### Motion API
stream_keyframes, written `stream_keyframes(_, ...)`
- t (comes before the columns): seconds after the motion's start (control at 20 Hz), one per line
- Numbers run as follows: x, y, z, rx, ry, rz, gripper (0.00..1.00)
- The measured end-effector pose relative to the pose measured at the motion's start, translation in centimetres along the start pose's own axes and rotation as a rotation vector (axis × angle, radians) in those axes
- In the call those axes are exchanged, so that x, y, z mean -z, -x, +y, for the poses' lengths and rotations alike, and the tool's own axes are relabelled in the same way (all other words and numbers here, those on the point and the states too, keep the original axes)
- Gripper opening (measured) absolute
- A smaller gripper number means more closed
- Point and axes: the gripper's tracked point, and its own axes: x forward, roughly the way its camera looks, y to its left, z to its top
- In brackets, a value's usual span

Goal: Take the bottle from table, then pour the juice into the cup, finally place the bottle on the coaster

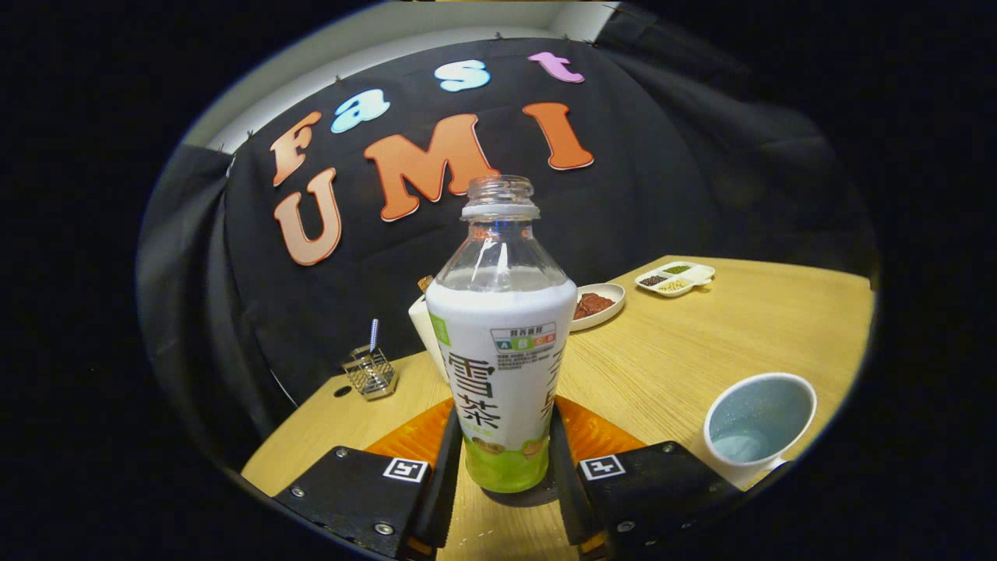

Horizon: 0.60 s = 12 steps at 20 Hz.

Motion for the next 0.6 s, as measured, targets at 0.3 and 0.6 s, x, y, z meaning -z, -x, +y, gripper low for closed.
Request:
stream_keyframes(0.3,1.4,-1.0,0.5,0.028,0.237,0.057,0.56)
stream_keyframes(0.6,2.5,-1.5,0.6,0.034,0.268,0.093,0.65)
